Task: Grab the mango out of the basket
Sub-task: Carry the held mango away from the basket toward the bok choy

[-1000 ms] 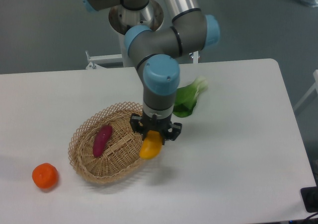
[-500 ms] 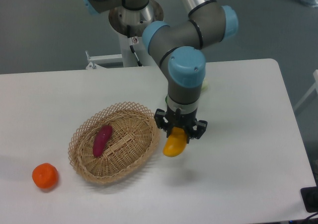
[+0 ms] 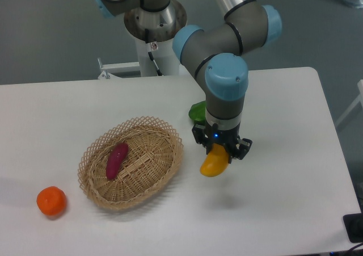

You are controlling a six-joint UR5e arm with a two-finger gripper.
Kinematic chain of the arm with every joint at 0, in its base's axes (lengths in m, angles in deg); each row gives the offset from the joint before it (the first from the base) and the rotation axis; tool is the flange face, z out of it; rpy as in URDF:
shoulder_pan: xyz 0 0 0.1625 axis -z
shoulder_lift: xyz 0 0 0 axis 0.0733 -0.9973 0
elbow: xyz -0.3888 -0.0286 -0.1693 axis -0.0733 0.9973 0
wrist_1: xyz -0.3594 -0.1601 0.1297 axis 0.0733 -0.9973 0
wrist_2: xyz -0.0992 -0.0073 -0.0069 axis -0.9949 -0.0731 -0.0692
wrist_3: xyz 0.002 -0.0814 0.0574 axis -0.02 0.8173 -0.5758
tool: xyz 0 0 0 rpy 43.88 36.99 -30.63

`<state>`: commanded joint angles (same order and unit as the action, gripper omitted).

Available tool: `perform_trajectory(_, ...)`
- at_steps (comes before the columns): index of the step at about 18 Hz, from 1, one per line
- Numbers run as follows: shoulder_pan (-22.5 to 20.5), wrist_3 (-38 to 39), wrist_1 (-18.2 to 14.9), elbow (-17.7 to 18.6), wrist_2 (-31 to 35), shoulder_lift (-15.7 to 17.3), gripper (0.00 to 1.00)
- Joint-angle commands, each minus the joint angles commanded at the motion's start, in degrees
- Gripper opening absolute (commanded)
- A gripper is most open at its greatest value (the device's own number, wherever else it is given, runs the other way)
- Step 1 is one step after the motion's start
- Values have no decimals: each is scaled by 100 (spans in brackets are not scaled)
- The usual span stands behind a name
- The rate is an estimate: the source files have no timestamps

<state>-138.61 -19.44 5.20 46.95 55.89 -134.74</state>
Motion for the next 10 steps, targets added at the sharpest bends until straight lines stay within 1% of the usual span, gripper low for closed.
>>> perform_trajectory(3, -79, -351, -9, -131, 0, -97, 37)
perform_trajectory(6, -194, -466, -18, -272, 0, -184, 37)
perform_trajectory(10, -238, -502, 35, -255, 17, -246, 37)
